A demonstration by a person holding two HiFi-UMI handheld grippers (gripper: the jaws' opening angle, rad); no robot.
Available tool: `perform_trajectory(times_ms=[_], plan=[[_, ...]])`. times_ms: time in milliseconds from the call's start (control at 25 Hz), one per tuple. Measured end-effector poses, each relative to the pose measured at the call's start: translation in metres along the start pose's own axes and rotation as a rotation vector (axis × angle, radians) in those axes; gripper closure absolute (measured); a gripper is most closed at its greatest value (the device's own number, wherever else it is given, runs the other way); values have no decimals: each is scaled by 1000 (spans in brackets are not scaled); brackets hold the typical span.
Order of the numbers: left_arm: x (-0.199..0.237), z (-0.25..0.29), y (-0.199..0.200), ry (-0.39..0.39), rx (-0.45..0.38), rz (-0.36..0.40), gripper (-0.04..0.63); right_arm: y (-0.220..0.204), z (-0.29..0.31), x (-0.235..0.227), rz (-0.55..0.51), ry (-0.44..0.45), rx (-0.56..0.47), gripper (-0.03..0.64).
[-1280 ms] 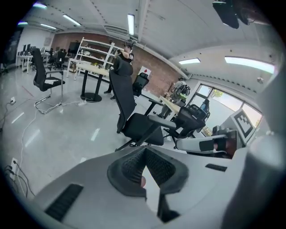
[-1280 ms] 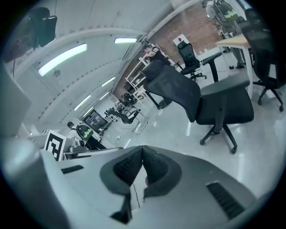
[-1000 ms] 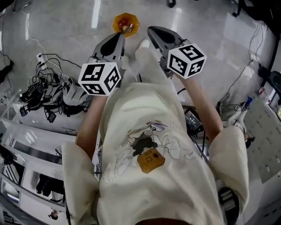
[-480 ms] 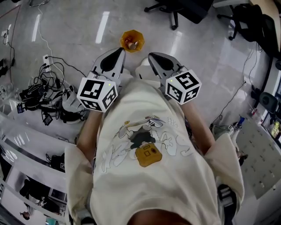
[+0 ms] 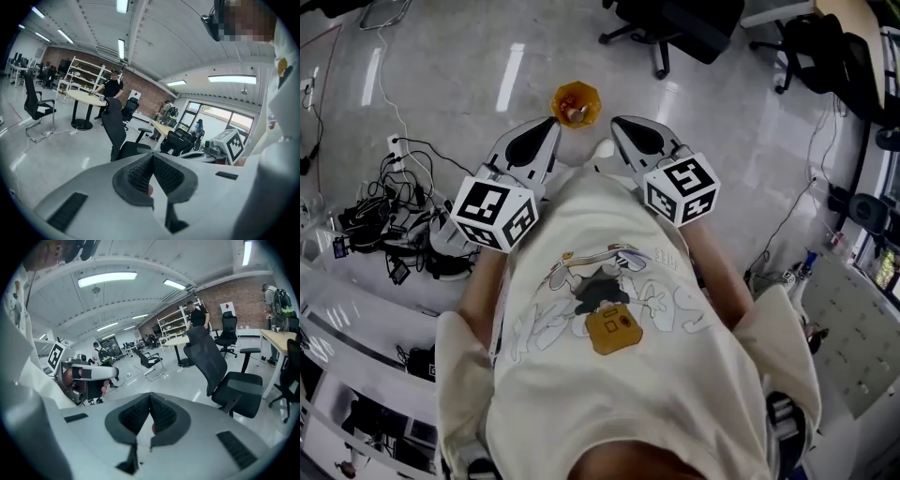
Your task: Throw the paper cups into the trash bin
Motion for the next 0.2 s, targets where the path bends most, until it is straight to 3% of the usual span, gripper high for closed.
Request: perform_trajectory(times_ms=[200], plan=[[1,-2,-2,-15,1,-25,592,1,2,5,13,-23,-6,610]])
Point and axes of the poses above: the fingertips, and each gripper's own axes: z forward along the fingers, x to its left, y out of its top, the point moved 4 cm from there along -z, backward along the fingers, and after that the axes turned 6 degrees about y, right-handed, at the moved point
